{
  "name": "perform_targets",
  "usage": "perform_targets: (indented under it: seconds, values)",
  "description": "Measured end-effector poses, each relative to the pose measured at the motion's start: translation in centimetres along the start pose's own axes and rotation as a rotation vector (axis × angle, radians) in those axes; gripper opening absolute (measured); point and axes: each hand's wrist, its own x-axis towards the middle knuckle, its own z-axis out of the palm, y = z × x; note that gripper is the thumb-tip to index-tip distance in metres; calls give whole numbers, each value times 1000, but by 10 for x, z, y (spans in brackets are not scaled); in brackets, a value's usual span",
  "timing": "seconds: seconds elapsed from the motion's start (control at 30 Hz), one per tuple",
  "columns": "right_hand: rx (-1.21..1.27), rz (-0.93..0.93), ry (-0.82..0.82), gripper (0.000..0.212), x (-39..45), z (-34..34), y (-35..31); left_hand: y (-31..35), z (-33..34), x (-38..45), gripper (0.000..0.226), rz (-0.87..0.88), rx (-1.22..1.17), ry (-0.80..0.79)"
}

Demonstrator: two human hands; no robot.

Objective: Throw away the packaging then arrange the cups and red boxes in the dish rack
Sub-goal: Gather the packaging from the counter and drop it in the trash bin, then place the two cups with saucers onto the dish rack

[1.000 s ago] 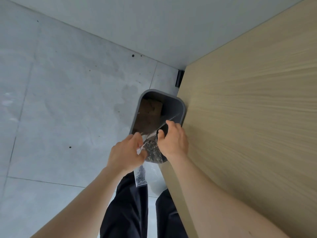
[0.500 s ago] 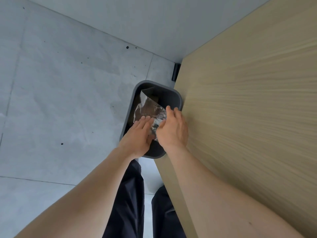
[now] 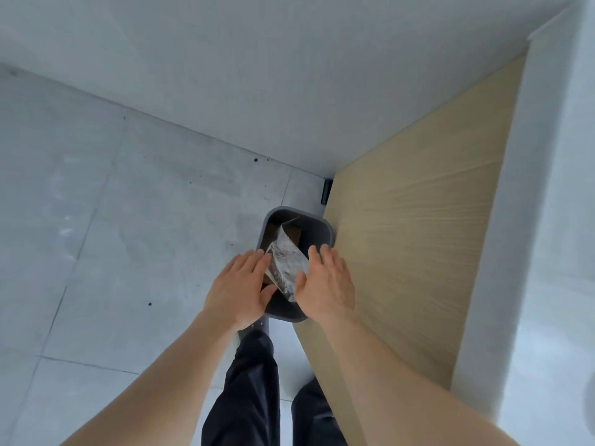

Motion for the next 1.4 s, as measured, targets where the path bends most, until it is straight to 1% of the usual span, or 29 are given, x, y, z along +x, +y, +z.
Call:
perform_targets:
  seconds: [0.23,0.37,0.47,0.6,0.73,0.8,0.9,1.13,1.23,1.27,1.3,1.33,1.4]
  values:
    - [-29,-115,-21,73,-58,-71,-12,20,-88,-44,71,1,65,77]
    - [-40,-197,3,74,-97,-121,-20,38,-137,-74,72,-8,99,102]
    - [-10,-221,92,73,-126,-161,-20,57,-173,-95,72,1,116,136]
    - [-11,-239,234,73,-161,-214,-9,94,-224,-123,70,30,126,237]
    - [9,-212,334,76,-194,-258,17,133,-259,-142,70,70,153,320]
    - [5,-199,387,73,-212,-276,36,155,-270,-144,70,94,163,337]
    - [16,-157,432,70,-232,-290,70,189,-278,-141,72,132,192,341]
    - [131,-47,476,71,-266,-278,164,282,-265,-139,74,223,242,332]
    - [194,-14,487,70,-285,-272,214,325,-246,-146,74,210,207,303]
    - [195,21,474,70,-297,-268,249,357,-230,-150,73,216,197,292]
    - [217,45,456,70,-311,-259,305,406,-203,-152,73,206,180,290]
    - [251,42,452,71,-314,-252,335,428,-187,-156,73,177,179,279]
    - [302,42,461,71,-312,-249,338,429,-187,-163,74,157,145,306]
